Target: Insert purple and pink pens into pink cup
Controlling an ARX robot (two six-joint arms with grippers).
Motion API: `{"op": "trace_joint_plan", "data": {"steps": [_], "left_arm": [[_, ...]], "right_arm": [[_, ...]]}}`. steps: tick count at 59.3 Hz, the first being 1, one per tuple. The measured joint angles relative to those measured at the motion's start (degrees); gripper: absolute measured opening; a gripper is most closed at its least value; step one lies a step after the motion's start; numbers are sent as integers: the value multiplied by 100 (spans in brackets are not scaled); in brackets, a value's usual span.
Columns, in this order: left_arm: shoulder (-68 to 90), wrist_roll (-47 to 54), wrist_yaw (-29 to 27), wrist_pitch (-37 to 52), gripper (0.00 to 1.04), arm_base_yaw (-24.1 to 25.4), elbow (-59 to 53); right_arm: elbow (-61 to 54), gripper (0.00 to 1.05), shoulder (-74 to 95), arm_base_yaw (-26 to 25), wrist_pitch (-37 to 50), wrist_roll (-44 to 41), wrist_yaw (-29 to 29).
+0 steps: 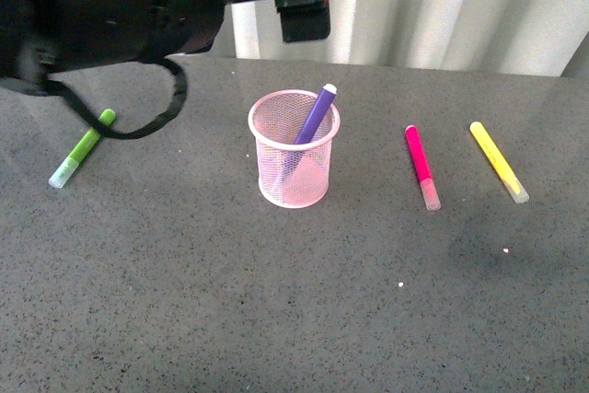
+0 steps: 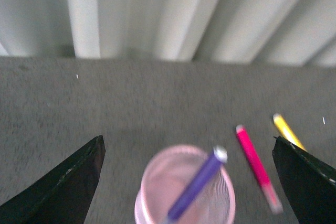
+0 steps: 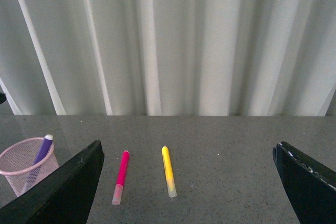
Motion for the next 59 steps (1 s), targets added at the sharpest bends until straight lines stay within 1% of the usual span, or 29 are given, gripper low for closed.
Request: {"op": "trace_joint_plan", "data": {"steps": [4, 16, 18, 19, 20, 22, 23, 24, 26, 27, 29, 32, 36, 39, 41, 42, 46, 48, 49, 59], "left_arm": [[-442, 247, 68, -476, 98, 31, -291], [-573, 474, 68, -511, 98, 66, -330], [-496, 623, -297, -162, 95, 39, -428], [-459, 675, -667, 323, 91, 39, -564], [-444, 743, -841, 577, 90, 39, -645], [-400, 874, -1401, 1515, 82, 57, -1005], [-400, 905, -1497, 1735, 81, 70, -1106], [-400, 942, -1628, 2146, 77, 109, -1296], [-442, 981, -1694, 2656, 72, 192, -1569], [-487, 1014, -1698, 2931, 68, 262, -1742], [-597, 1043, -1659, 3213, 63, 369, -1976], [-861, 1071, -1563, 3388, 54, 544, -2293], [-1257, 1091, -1412, 3412, 41, 743, -2647], [-1456, 1095, -1303, 3407, 34, 841, -2826], [-1644, 1104, -1202, 3383, 27, 929, -2992], [-1690, 1108, -1178, 3375, 25, 951, -3034], [-2059, 1128, -973, 3265, 11, 1117, -3320], [-2201, 1134, -916, 3215, 5, 1172, -3418], [-2350, 1147, -837, 3161, 4, 1228, -3510], [-3169, 1154, -592, 2754, 4, 1561, -3939]], "right_arm": [[0, 98, 0, 0, 0, 0, 0], [0, 98, 0, 0, 0, 0, 0], [0, 98, 0, 0, 0, 0, 2], [0, 98, 0, 0, 0, 0, 2], [0, 98, 0, 0, 0, 0, 0], [0, 98, 0, 0, -2, -2, -4], [0, 98, 0, 0, 0, 0, -9], [0, 98, 0, 0, 0, 0, -7], [0, 98, 0, 0, -2, 0, 2], [0, 98, 0, 0, -2, 0, 2], [0, 98, 0, 0, -2, 0, 4], [0, 98, 0, 0, -2, 0, 2], [0, 98, 0, 0, -2, 0, -2], [0, 98, 0, 0, -2, 0, -11], [0, 98, 0, 0, -2, 0, -11], [0, 98, 0, 0, -2, 0, -11], [0, 98, 0, 0, -2, 0, 2], [0, 98, 0, 0, -2, 0, 2], [0, 98, 0, 0, -2, 0, 2], [0, 98, 0, 0, -2, 0, -2]]}}
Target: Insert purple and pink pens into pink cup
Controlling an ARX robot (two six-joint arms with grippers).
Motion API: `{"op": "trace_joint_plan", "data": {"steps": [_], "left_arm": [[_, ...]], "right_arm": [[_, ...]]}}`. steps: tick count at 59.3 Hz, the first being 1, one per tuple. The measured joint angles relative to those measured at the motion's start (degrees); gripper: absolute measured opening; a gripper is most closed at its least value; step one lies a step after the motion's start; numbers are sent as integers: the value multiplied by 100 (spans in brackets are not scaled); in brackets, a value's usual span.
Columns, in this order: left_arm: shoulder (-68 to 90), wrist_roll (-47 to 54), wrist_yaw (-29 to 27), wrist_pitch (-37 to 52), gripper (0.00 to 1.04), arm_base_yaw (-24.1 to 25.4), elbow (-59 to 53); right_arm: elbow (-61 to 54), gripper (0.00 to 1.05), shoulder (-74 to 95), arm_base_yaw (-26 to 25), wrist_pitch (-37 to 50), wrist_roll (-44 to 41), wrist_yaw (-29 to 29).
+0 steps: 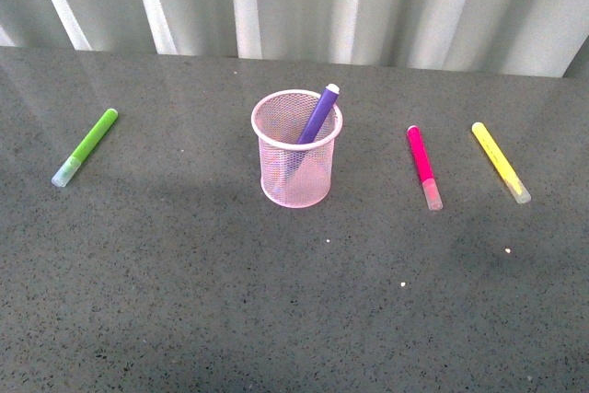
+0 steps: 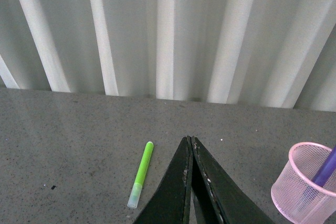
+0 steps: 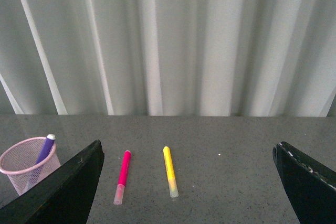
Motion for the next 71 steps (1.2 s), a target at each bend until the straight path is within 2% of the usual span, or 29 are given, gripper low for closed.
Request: {"op": "trace_joint_plan", "data": {"steps": [17, 19, 22, 27, 71], "left_arm": [[-1690, 0, 435, -1185, 4, 428, -503], [-1893, 2, 732, -1351, 4, 621, -540], [-2140, 2, 896, -1554, 4, 791, -579], [-2511, 2, 901, -1869, 4, 901, -608], [-5040, 2, 918, -4199, 4, 920, -616]], "right_arm": [[0, 98, 0, 0, 0, 0, 0], [0, 98, 0, 0, 0, 0, 2], [0, 98, 0, 0, 0, 0, 2], [0, 98, 0, 0, 0, 0, 4], [0, 98, 0, 0, 0, 0, 2]]}}
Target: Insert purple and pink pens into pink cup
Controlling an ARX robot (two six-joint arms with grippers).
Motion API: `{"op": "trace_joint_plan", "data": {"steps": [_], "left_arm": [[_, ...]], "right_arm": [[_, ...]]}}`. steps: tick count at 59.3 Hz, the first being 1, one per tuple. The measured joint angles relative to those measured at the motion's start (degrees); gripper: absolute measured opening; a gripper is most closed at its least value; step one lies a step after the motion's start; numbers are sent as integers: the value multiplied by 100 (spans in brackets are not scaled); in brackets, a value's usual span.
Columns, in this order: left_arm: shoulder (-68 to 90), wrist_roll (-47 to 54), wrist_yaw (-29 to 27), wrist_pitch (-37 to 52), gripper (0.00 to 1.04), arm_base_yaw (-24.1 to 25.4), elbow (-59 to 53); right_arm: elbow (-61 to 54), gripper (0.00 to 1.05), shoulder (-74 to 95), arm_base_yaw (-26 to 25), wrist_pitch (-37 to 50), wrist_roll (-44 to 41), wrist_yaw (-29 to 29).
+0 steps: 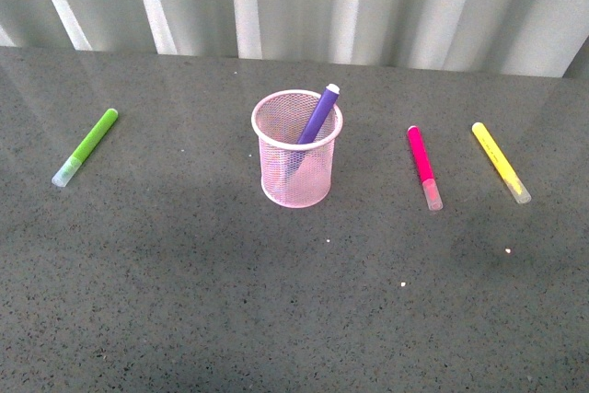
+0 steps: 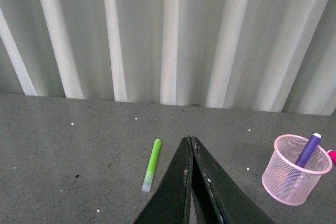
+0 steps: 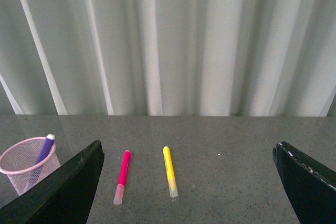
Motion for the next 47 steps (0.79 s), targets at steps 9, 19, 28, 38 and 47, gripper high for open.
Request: {"op": "trace_joint_plan", "data": {"steps": [9, 19, 28, 38, 47], "left_arm": [[-350, 0, 0, -341, 4, 0, 0], [-619, 0, 0, -612, 4, 0, 0], [-826, 0, 0, -820, 4, 0, 0], [-1816, 0, 13, -1834, 4, 0, 2], [-1827, 0, 13, -1860, 4, 0, 2]], "right_arm": [[0, 98, 0, 0, 0, 0, 0], [0, 98, 0, 0, 0, 0, 0], [0, 98, 0, 0, 0, 0, 0], [0, 98, 0, 0, 0, 0, -2], [0, 98, 0, 0, 0, 0, 0]]}}
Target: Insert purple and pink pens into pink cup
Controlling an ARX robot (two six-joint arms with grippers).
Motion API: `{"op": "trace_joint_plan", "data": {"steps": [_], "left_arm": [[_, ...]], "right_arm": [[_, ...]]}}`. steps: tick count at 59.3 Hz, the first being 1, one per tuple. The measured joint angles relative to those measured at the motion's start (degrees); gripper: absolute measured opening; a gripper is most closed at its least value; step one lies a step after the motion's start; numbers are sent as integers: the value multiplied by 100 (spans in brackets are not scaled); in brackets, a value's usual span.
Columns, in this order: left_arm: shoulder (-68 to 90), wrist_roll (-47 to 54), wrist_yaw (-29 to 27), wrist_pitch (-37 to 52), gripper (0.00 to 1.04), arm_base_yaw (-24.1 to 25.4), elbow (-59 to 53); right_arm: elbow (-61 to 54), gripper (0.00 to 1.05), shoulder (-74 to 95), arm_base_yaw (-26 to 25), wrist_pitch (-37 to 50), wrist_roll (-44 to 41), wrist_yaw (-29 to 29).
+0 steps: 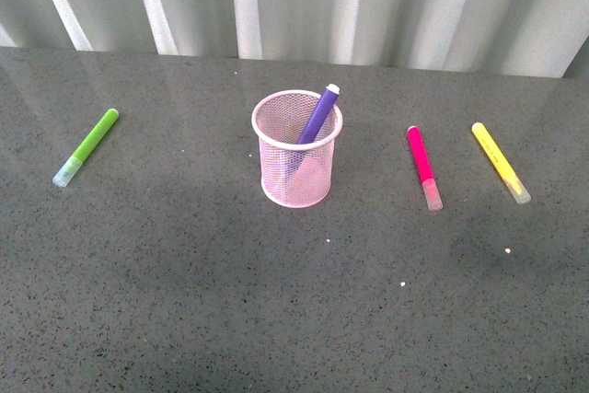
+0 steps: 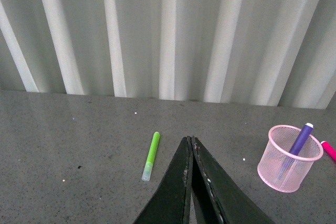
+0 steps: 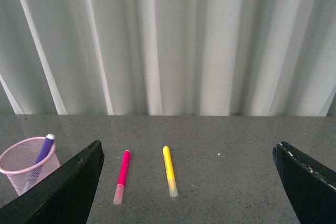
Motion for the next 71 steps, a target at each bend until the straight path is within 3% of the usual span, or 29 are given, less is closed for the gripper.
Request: {"op": "trace_joint_plan", "data": {"steps": [12, 27, 35, 40, 49, 54, 61, 71], "left_arm": [[0, -2, 0, -4, 7, 0, 0], [-2, 0, -2, -4, 52, 0, 0], [-2, 0, 0, -4, 86, 0, 0], [-2, 2, 0, -4, 99, 0, 0], [-2, 13, 0, -4, 98, 0, 0], [-2, 13, -2, -4, 98, 0, 0], [-2, 13, 0, -4, 98, 0, 0], [-4, 13, 2, -4, 98, 0, 0]], "right_arm": [[0, 98, 0, 0, 0, 0, 0], [0, 98, 0, 0, 0, 0, 0], [0, 98, 0, 0, 0, 0, 0], [0, 98, 0, 0, 0, 0, 0], [11, 98, 22, 2, -35, 20, 31], [581, 98, 1134, -168, -1333, 824, 339], [879, 98, 2765, -741, -621, 1080, -72], [1547, 98, 4564, -610, 87, 911, -332]]}}
